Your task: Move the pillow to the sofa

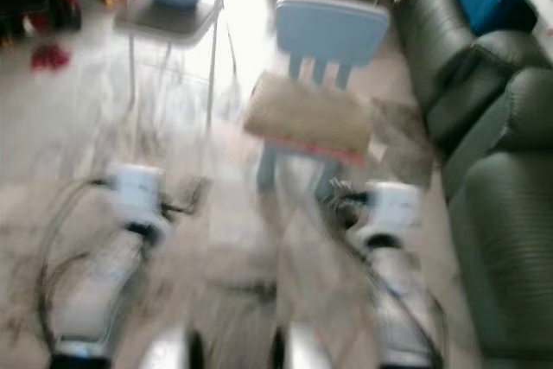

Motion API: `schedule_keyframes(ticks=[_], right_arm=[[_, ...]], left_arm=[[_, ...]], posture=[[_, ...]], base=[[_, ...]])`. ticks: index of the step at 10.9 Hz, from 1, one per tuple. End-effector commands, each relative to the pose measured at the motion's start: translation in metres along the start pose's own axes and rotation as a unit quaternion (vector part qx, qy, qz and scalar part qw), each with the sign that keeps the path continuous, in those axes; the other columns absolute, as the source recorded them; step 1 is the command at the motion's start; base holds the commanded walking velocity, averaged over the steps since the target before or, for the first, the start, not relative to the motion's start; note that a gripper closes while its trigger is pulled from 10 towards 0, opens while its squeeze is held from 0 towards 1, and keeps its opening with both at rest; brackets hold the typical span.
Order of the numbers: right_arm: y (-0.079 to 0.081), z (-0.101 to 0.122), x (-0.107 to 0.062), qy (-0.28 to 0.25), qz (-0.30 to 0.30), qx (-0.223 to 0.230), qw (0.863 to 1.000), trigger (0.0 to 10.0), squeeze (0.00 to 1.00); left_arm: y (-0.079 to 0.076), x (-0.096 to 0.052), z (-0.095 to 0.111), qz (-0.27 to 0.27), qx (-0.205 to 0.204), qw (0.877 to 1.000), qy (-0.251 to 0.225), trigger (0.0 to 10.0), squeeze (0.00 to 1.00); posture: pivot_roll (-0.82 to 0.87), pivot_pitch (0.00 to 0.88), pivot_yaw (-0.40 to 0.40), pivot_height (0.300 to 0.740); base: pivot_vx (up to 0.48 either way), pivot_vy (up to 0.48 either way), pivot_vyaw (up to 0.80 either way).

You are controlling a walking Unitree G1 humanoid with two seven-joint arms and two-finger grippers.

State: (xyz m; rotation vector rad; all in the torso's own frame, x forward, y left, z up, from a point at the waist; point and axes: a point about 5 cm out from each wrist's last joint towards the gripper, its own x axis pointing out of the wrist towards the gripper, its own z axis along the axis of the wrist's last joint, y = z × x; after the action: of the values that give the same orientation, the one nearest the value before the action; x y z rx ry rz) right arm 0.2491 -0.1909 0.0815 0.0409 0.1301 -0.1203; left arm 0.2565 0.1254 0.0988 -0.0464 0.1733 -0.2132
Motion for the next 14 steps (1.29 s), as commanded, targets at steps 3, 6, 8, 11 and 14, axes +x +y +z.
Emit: schedule_keyframes(ticks=[3, 6, 8, 11, 14], right_arm=[[0.0123, -0.0007, -0.0008, -0.001, 0.017, 0.009, 1.0, 10.0, 0.0], [0.0116, 0.0003, -0.0002, -0.004, 0.018, 0.01, 1.0, 10.0, 0.0], [0.0124, 0.0004, 0.0, -0.004, 0.018, 0.007, 1.0, 10.0, 0.0], [0.0128, 0.0002, 0.0011, 0.0, 0.017, 0.011, 1.0, 10.0, 0.0], [0.0135, 0.0005, 0.0022, -0.002, 0.017, 0.008, 1.0, 10.0, 0.0]], left_arm=[[0.0109, -0.0023, -0.0002, 0.02, 0.003, 1.0, 0.002, 10.0, 0.0], [0.0089, -0.0012, 0.0006, 0.019, 0.002, 1.0, 0.0, 10.0, 0.0], [0.0088, -0.0009, 0.0007, 0.019, 0.002, 1.0, 0.001, 10.0, 0.0], [0.0067, 0.0, 0.0004, 0.015, 0.001, 1.0, 0.001, 10.0, 0.0], [0.0052, 0.0002, -0.0002, 0.013, -0.001, 1.0, 0.003, 10.0, 0.0]], posture=[[-0.02, 0.192, -0.036, 0.74], [-0.02, 0.194, -0.036, 0.74], [-0.02, 0.195, -0.036, 0.74], [-0.02, 0.198, -0.036, 0.74], [-0.02, 0.199, -0.038, 0.74]], base=[[0.48, 0.0, 0.0], [0.48, 0.0, 0.0], [0.48, 0.0, 0.0], [0.48, 0.0, -0.2], [0.48, 0.0, -0.27]])
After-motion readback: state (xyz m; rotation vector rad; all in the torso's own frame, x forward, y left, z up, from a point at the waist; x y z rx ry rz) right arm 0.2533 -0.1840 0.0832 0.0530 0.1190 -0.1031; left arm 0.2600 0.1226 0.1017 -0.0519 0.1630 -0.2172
